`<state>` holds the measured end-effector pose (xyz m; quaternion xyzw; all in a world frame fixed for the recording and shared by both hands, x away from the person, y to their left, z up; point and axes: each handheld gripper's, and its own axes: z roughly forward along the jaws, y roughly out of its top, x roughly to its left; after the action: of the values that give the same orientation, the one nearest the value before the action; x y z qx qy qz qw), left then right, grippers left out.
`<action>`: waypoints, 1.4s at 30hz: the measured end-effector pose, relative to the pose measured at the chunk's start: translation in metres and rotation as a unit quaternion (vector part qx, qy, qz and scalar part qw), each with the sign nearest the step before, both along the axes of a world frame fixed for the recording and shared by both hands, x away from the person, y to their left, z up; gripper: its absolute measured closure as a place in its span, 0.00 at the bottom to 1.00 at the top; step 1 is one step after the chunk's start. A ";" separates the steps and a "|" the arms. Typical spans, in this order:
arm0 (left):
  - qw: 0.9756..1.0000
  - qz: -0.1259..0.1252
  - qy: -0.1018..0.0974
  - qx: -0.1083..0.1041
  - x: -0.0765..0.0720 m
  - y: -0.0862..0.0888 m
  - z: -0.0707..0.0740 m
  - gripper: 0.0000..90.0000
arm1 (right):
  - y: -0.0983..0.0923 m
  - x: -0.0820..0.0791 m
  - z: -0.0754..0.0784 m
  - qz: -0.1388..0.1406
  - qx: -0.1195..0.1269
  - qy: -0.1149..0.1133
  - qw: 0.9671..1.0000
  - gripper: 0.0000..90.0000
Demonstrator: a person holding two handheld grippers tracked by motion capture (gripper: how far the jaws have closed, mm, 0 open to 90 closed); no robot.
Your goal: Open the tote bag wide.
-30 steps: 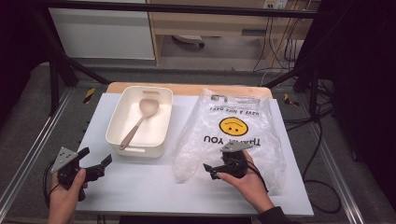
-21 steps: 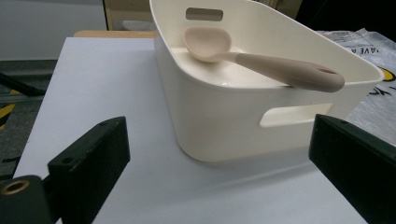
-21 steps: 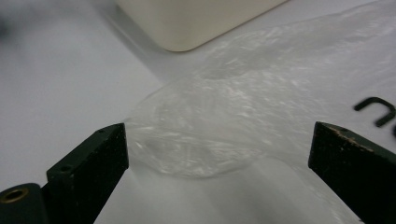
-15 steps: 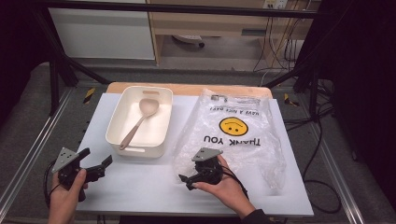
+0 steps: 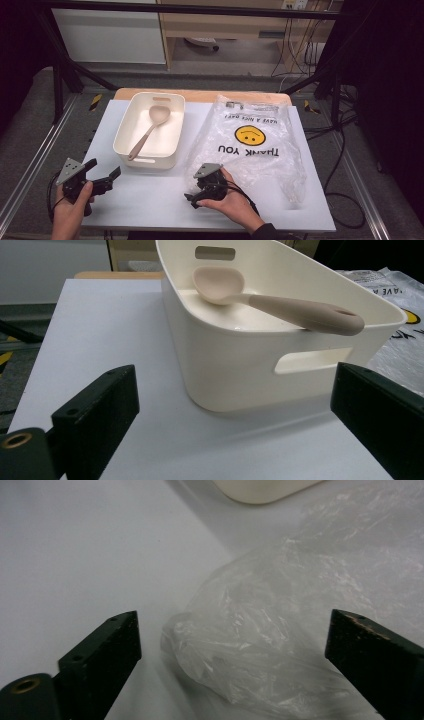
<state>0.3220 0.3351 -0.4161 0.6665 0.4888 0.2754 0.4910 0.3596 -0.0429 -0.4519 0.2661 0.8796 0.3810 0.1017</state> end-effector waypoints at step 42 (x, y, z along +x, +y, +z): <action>1.000 -0.001 0.002 0.006 0.000 -0.001 0.000 0.06 | -0.016 0.051 0.063 -0.102 0.111 -0.027 0.988 0.98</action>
<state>0.3220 0.3345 -0.4161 0.6703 0.4874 0.2772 0.4861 0.4107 -0.0588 -0.3888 0.3542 0.7967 0.4712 0.1334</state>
